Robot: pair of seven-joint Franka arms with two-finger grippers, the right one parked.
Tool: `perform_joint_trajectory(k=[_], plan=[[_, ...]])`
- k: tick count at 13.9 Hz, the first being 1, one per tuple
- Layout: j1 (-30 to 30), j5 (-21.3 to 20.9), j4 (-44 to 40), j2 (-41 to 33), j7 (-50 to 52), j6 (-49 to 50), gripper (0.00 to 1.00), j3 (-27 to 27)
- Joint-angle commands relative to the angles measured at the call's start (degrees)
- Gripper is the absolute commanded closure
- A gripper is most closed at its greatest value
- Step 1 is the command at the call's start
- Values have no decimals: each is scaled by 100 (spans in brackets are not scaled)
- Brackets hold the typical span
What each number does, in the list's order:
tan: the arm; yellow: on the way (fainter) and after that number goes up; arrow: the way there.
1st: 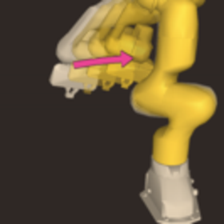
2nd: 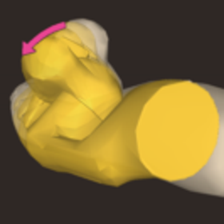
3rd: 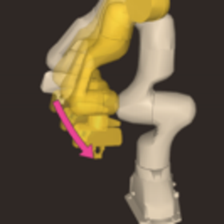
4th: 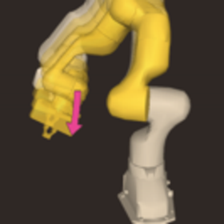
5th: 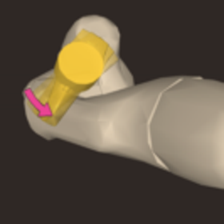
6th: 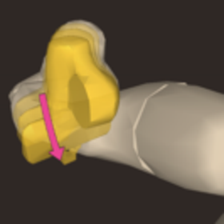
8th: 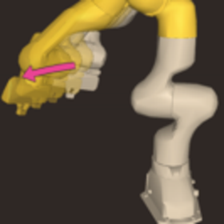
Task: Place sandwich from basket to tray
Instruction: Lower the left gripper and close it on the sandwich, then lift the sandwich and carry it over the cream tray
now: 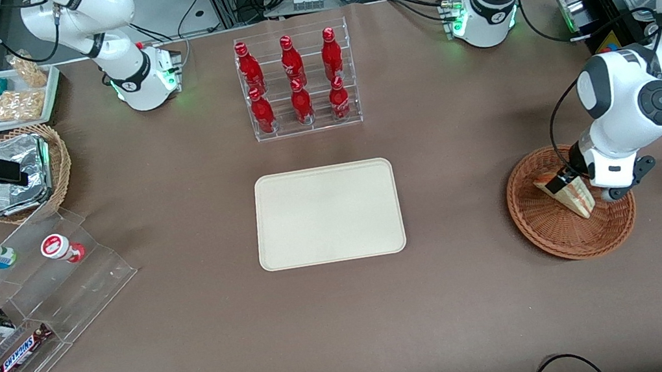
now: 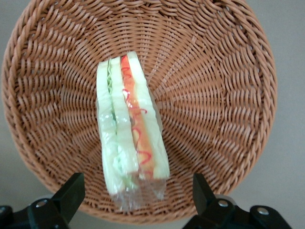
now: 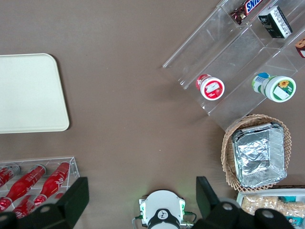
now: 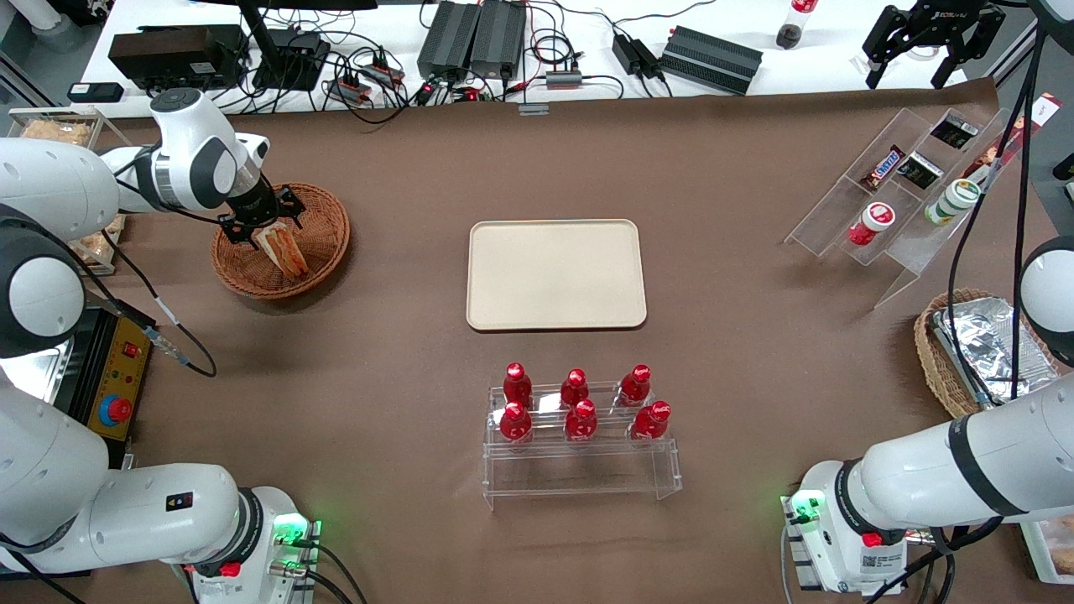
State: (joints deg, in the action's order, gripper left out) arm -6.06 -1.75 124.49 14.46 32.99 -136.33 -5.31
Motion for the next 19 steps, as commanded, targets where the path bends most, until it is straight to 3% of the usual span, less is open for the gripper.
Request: perform_joint_trajectory(k=[1, 3, 5, 7, 9, 14, 19], plan=[[-36, -45, 93, 197, 172, -332, 0, 74], [-27, -45, 84, 285, 225, -341, 2, 127], [-36, -45, 84, 303, 313, -350, 35, 127], [-27, -45, 84, 286, 322, -341, 60, 127], [-27, -45, 49, 233, 296, -306, 75, 127], [78, -45, -284, -153, 287, 341, 80, 57], [1069, -45, -953, -382, 261, 1705, 80, -102]])
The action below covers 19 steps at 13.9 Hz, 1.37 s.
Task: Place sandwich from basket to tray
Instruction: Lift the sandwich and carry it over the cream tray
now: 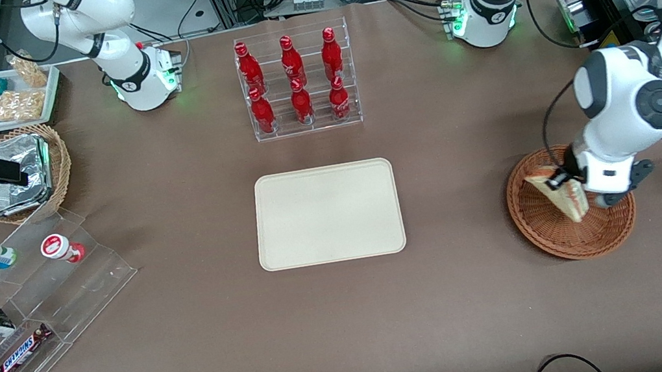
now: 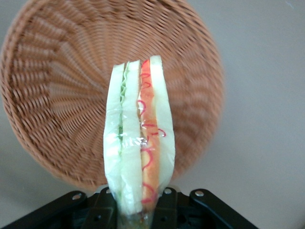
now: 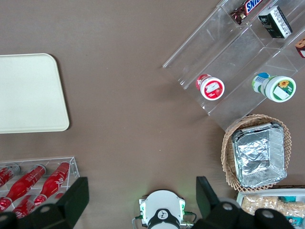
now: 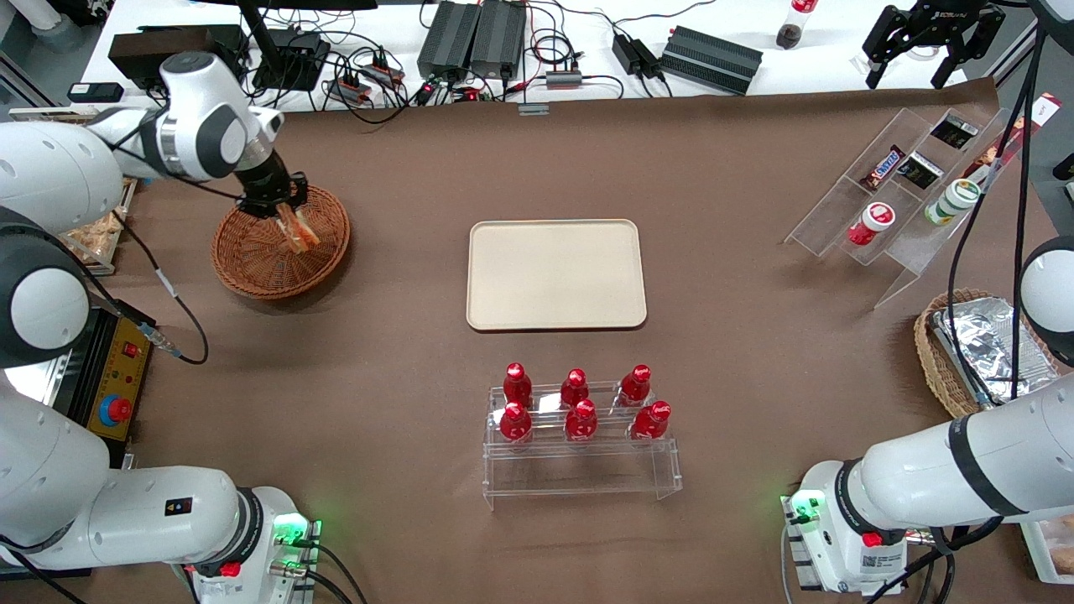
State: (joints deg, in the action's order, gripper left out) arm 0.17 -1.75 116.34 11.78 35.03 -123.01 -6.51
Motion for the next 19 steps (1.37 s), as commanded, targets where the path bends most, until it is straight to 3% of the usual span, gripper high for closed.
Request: perform_joint_trajectory(k=[1, 7, 9, 16, 19], plan=[[797, -45, -199, -71, 48, 409, 80, 18], [2705, -9, -857, 631, 293, 409, 78, 18], [3207, 8, -1321, 1227, 635, 330, 77, 18], [4157, 26, -2931, 2582, 1699, 321, 71, -17], [4281, 35, -3073, 2698, 1753, 313, 66, -26]])
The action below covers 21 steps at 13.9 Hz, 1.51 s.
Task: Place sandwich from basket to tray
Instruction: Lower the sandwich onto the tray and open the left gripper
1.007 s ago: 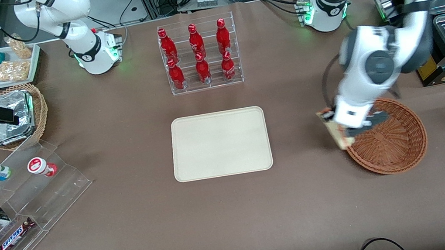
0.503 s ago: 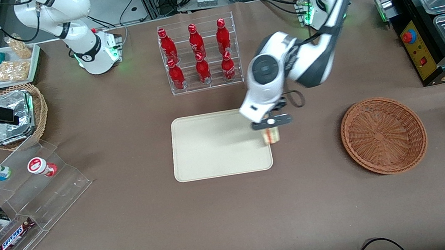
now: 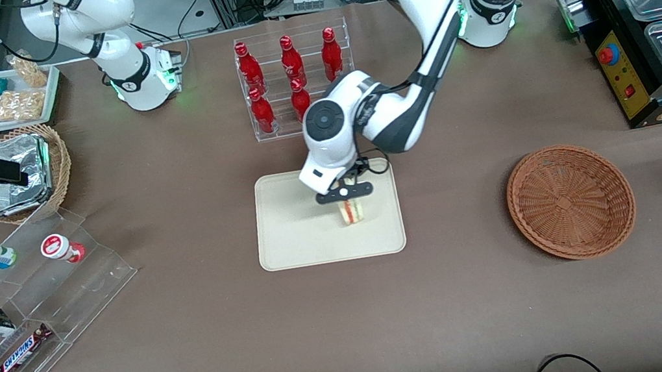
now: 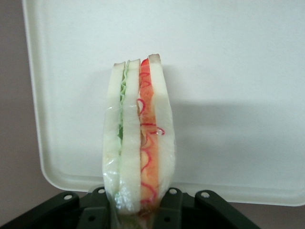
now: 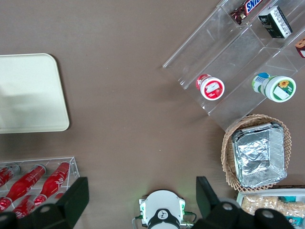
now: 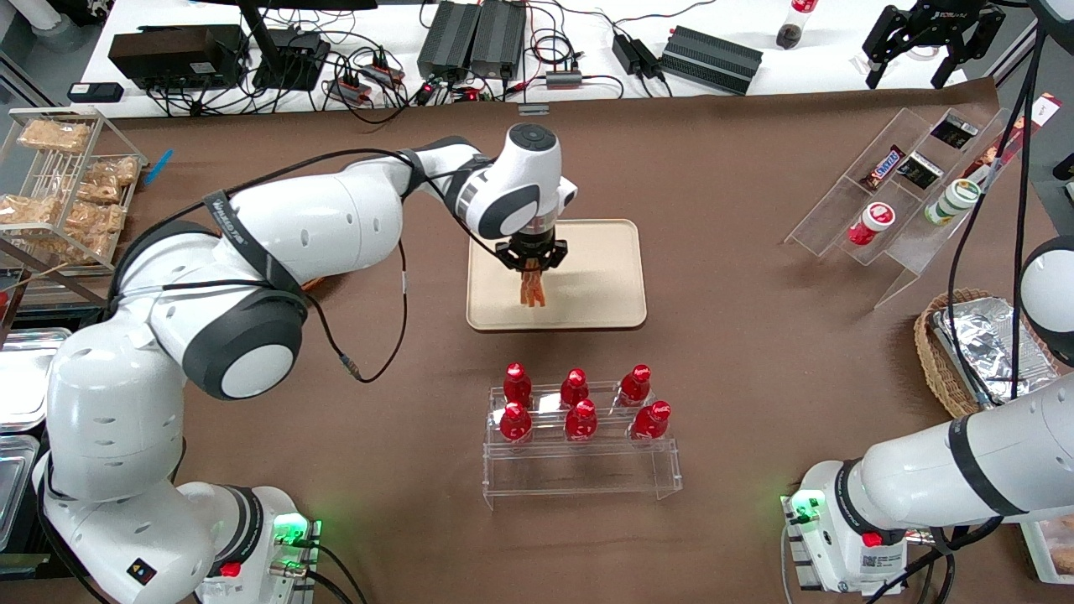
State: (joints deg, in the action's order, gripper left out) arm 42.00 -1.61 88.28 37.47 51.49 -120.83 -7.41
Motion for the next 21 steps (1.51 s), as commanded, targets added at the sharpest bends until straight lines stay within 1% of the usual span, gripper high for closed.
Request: perform_joint_trajectory(k=[1, 2, 3, 6, 7, 8, 9, 10, 11, 15, 18, 21], plan=[[202, 21, -268, 137, 151, 95, 64, 64], [255, 12, -268, 190, 255, 77, 61, 64], [273, 3, -285, 225, 344, 51, 60, 64], [274, 12, -303, 252, 371, -28, 52, 55], [274, 21, -311, 252, 380, -28, 49, 55], [274, 12, -312, 260, 380, -28, 43, 38], [274, 12, -312, 269, 380, -28, 31, 29], [274, 12, -312, 269, 380, -28, 12, 29], [274, 3, -312, 269, 371, -28, 1, 29], [265, 3, -312, 226, 388, -19, 0, 38], [186, -6, -277, 7, 441, 94, 0, 73], [-199, 3, -259, -493, 345, 821, 0, 73]])
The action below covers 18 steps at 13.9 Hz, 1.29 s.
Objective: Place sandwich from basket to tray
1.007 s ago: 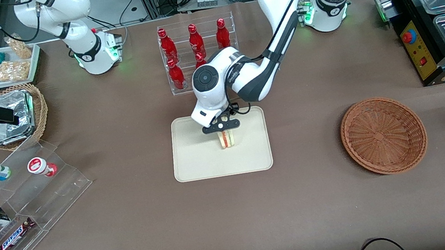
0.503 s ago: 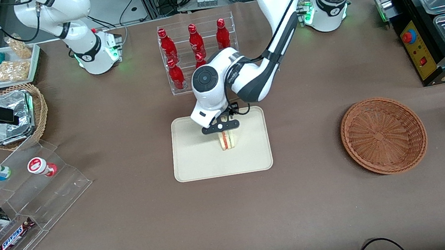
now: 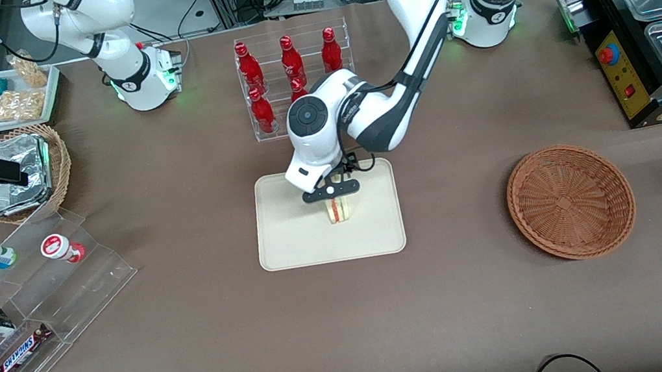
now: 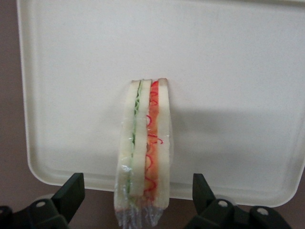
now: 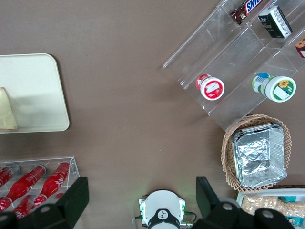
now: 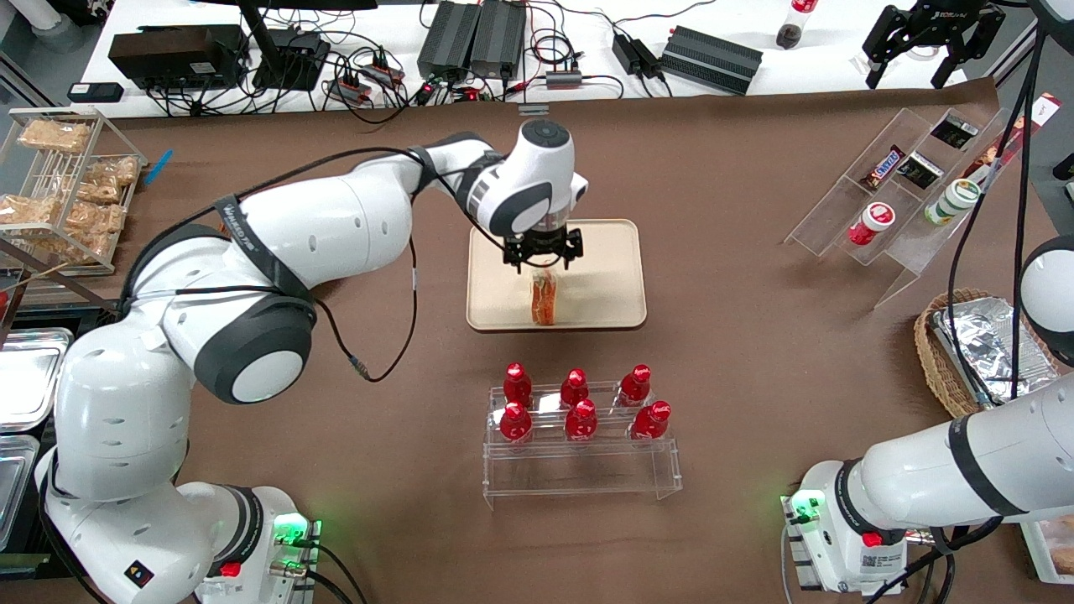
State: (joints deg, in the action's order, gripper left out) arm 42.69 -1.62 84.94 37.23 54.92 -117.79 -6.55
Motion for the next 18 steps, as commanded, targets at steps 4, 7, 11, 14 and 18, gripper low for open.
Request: perform_joint_trajectory(k=[4, 7, 11, 14, 18], plan=[[-944, 39, 312, -1330, -112, 1459, 0, -21], [-1674, 249, 532, -2086, -971, 2378, 0, -13], [-2904, 258, 506, -2790, -2500, 3629, 0, -21], [-3625, 241, 428, -3186, -3388, 4253, 0, -4], [-4005, 153, -370, -3275, -3769, 5018, 0, 84]])
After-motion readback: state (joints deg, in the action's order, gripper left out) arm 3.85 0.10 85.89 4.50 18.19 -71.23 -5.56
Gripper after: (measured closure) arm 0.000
